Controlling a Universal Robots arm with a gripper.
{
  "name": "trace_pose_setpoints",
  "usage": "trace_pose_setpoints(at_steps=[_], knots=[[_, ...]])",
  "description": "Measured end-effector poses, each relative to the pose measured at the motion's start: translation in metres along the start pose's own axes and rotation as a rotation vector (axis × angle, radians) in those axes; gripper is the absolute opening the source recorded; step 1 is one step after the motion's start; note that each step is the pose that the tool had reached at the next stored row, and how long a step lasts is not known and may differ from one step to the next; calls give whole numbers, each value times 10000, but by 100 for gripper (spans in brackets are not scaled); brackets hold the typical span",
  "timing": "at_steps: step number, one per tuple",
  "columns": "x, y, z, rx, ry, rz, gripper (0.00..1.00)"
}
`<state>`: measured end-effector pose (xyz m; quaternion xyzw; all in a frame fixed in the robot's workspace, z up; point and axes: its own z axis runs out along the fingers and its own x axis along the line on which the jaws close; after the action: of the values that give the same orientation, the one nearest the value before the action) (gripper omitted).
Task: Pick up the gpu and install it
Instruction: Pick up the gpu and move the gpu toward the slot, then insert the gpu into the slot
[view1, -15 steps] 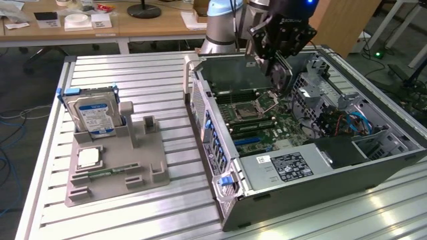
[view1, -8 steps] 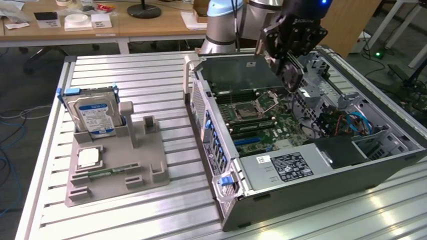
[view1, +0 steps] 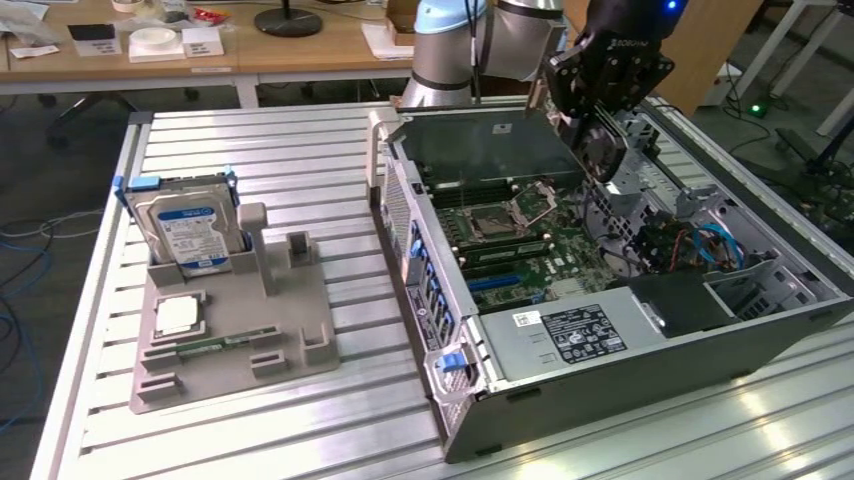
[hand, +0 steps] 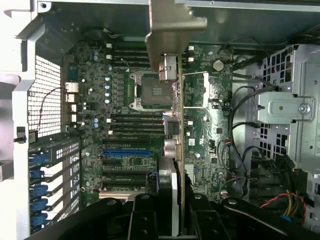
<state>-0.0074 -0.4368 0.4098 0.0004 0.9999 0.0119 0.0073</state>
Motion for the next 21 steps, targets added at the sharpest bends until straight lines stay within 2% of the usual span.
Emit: trace_pose_setpoints(at_steps=[16, 21], knots=[[0, 0, 1, -1, -1, -2, 28], [0, 0, 1, -7, 8, -368, 28]])
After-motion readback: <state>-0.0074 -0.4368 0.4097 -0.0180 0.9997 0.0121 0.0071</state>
